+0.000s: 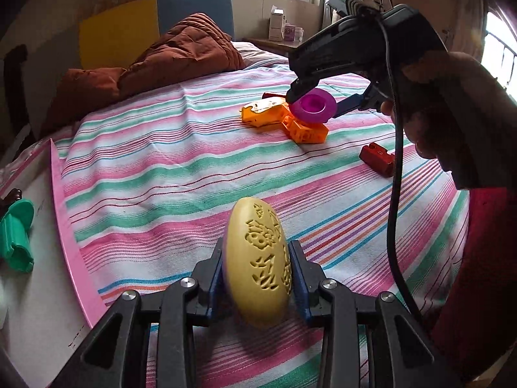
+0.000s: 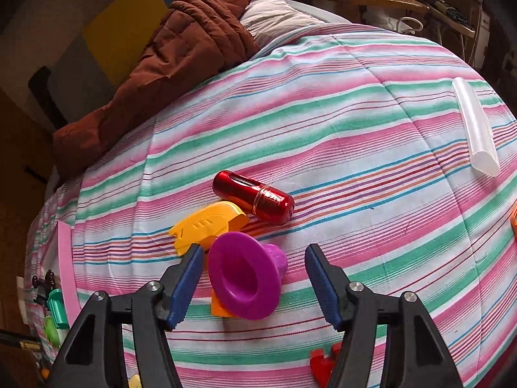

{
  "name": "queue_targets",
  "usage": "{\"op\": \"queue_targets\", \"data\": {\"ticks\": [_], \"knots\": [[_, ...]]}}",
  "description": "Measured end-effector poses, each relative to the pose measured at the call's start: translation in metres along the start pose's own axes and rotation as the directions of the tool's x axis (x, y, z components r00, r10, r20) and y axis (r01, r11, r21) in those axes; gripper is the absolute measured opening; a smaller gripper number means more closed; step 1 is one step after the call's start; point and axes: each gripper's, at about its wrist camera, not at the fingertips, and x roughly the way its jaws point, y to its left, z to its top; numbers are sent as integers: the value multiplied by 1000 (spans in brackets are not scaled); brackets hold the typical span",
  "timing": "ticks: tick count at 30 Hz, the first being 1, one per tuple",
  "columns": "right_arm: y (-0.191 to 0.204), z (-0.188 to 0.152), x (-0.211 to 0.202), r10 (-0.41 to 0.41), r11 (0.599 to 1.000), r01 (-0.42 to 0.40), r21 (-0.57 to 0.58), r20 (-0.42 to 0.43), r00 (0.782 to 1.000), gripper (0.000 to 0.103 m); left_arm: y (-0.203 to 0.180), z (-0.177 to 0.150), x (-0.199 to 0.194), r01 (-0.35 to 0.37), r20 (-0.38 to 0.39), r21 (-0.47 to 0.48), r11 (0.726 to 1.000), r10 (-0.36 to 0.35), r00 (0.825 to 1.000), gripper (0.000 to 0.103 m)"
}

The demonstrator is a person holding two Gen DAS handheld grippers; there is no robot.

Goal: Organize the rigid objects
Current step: 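Lift the yellow egg with the left gripper while the right gripper grasps the magenta funnel piece, then carry the yellow egg toward the tray with the left gripper while the right gripper holds the magenta piece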

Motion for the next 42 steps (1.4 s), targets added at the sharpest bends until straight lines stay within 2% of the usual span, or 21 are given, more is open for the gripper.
{"op": "queue_targets", "data": {"ticks": [3, 4, 5, 11, 13, 15, 18, 28, 33, 42], "knots": [[0, 0, 9, -11, 999, 10, -31, -30, 999, 65, -1, -1, 0, -2, 8, 0, 1000, 2, 1000, 37], [0, 0, 9, -1, 999, -1, -43, -35, 999, 60, 0, -1, 0, -1, 10, -1, 1000, 1, 1000, 37], [1, 0, 7, 12, 998, -13, -54, -27, 1000, 52, 0, -1, 0, 0, 11, -3, 1000, 0, 1000, 38], [6, -2, 1, -27, 996, 27, -90, 8, 1000, 50, 1, -2, 0, 0, 18, -3, 1000, 0, 1000, 38], [6, -1, -2, -40, 995, 42, -90, 28, 999, 44, 1, -2, 0, 0, 18, -3, 1000, 0, 1000, 38], [3, 0, -9, -52, 996, 57, -75, 64, 997, 16, 1, -2, 0, -1, 17, -2, 1000, 1, 1000, 38], [-3, 2, -8, -98, 993, 102, -56, 70, 993, 16, 0, -2, -1, -3, 15, -2, 1000, 3, 1000, 38], [-19, 5, -18, -52, 999, 50, 18, 86, 995, 15, 0, -2, -1, -6, 13, -1, 1000, 6, 1000, 38], [-20, 7, -9, -106, 994, 105, 12, 49, 993, 13, 0, -1, -1, -6, 9, -11, 1000, 6, 1000, 37], [-27, 7, -4, -148, 989, 147, 12, 22, 989, 14, 9, 3, -8, 11, -48, -105, 994, -16, 999, 33]]}}
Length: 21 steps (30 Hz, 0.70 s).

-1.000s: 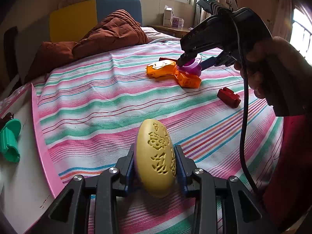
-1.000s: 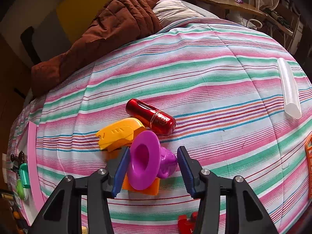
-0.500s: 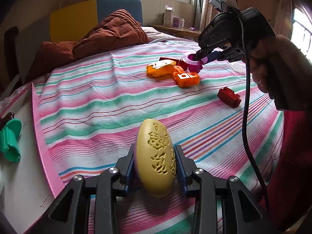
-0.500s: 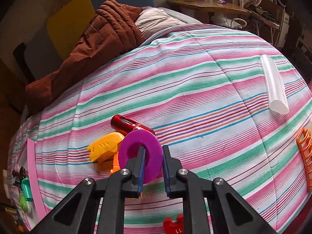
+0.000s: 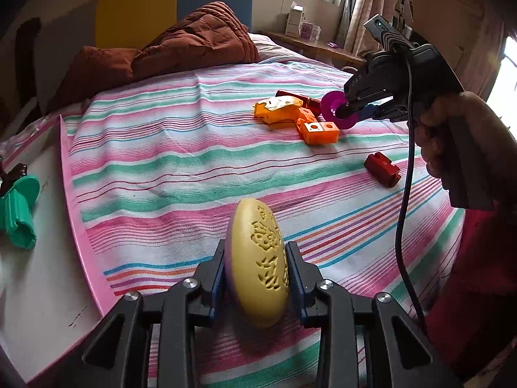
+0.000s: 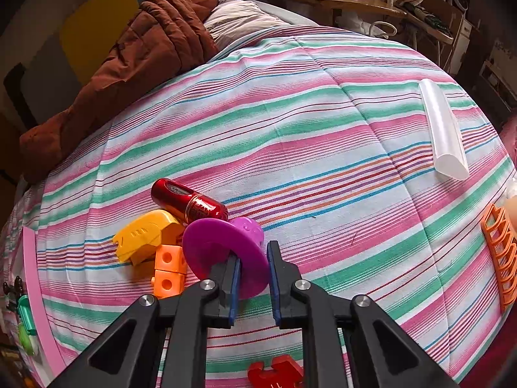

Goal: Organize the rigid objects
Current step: 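Carry the yellow egg toward the tray with the left gripper while the right gripper holds the magenta piece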

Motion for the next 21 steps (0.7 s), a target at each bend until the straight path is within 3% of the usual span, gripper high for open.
{"op": "queue_targets", "data": {"ticks": [21], "knots": [[1, -1, -2, -60, 996, 62, -63, 32, 998, 14, 10, 5, -58, -18, 87, -61, 998, 24, 996, 29]]}}
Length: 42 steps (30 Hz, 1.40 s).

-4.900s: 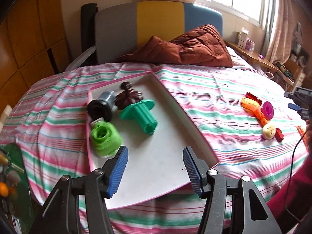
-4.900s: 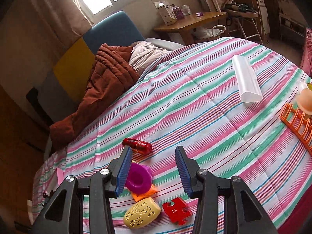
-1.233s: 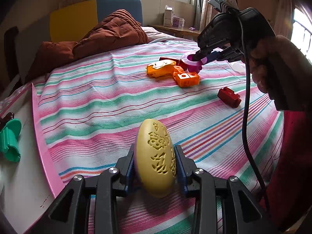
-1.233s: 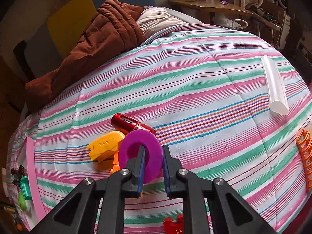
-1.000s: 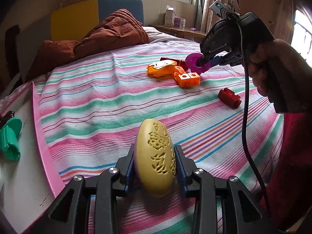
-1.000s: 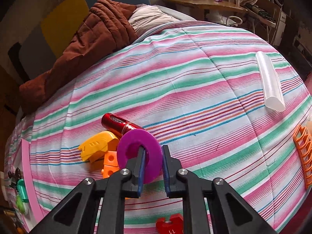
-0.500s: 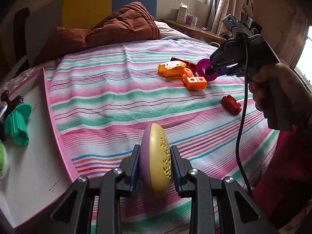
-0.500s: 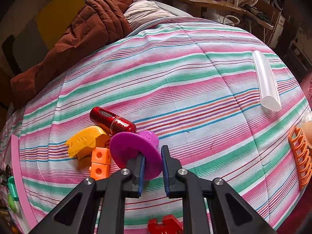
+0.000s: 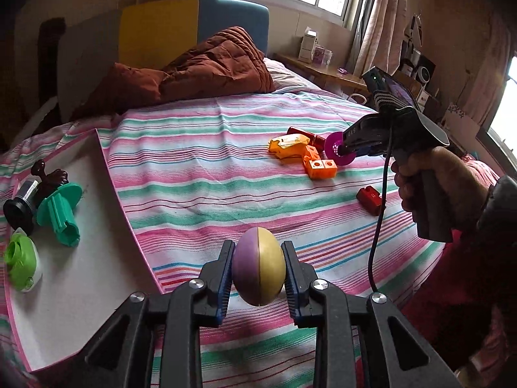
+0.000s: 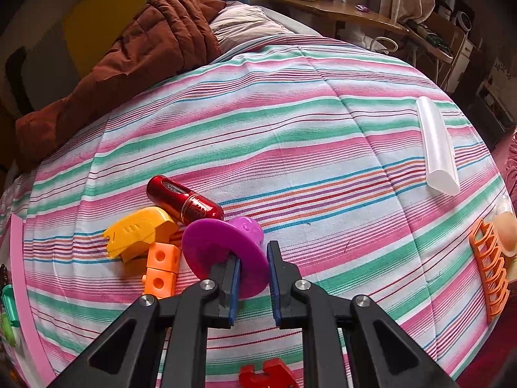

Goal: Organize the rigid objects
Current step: 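Carry the yellow egg toward the tray with the left gripper while the right gripper holds the magenta piece, then lower the yellow egg into the tray and open the left gripper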

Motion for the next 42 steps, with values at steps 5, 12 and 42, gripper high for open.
{"op": "queue_targets", "data": {"ticks": [5, 12, 42], "knots": [[1, 0, 0, -4, 1000, 4, 0, 2, 1000, 14, 5, 2, -11, -2, 20, -19, 1000, 2, 1000, 29], [4, -2, -3, -5, 1000, 5, -4, 10, 1000, 14, 23, 3, -29, -1, 46, -76, 997, 5, 999, 29], [-1, 2, -12, 29, 1000, -29, 4, 48, 998, 13, 207, 13, -15, -239, -23, -439, 866, 255, 967, 29]]}}
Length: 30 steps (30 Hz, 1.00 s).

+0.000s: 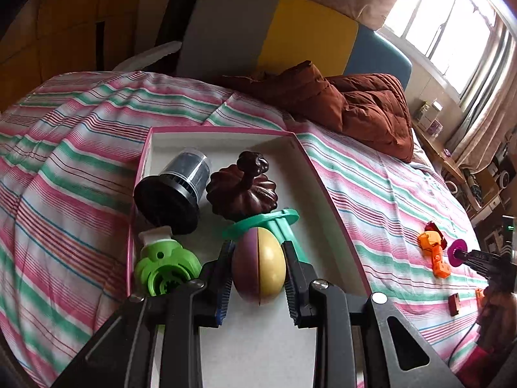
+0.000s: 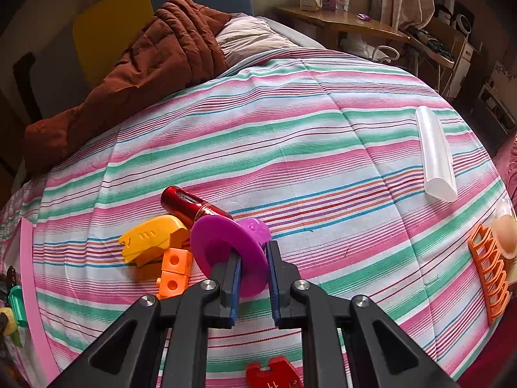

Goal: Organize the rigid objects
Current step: 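Lower the yellow egg into the tray and open the left gripper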

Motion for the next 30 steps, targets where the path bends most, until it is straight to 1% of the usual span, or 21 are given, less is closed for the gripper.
{"op": "queue_targets", "data": {"ticks": [2, 4, 8, 9, 10, 12, 17, 21, 24, 28, 30], "knots": [[0, 0, 0, -3, 1000, 3, -2, 0, 1000, 13, 4, 1, 9, -24, -15, -7, 1000, 23, 1000, 29], [1, 0, 0, -3, 1000, 3, -4, 0, 1000, 13, 8, 1, 13, -19, -19, -22, 1000, 18, 1000, 29], [1, 1, 1, -6, 1000, 6, -6, -1, 1000, 13, 8, -1, 8, -33, -5, 3, 999, 33, 999, 31], [1, 1, 1, -8, 1000, 8, -6, -1, 1000, 13, 8, -1, 6, -30, -2, 6, 1000, 30, 1000, 35], [1, 2, 1, -10, 1000, 10, -5, -1, 1000, 13, 8, -2, 2, -29, 6, 6, 1000, 29, 1000, 42], [1, 2, 1, -12, 1000, 12, -1, -1, 1000, 13, 8, 0, -5, -34, 29, 7, 999, 34, 999, 48], [-1, 1, 0, -17, 1000, 17, 9, 2, 1000, 13, 11, 1, -28, -49, 83, -1, 999, 49, 995, 48], [-2, 1, -2, -16, 1000, 16, 12, 7, 1000, 13, 13, -10, -47, -79, 106, 2, 997, 78, 991, 48], [-2, 1, -4, -13, 1000, 13, 10, 11, 1000, 13, 10, -24, -56, -109, 104, 29, 994, 106, 989, 48], [0, 0, -5, -11, 1000, 11, 3, 13, 1000, 13, 4, -42, -61, -116, 82, 52, 992, 112, 990, 52], [1, 0, -6, -12, 1000, 12, -2, 16, 1000, 13, 0, -47, -62, -117, 75, 69, 991, 112, 991, 52]]}}
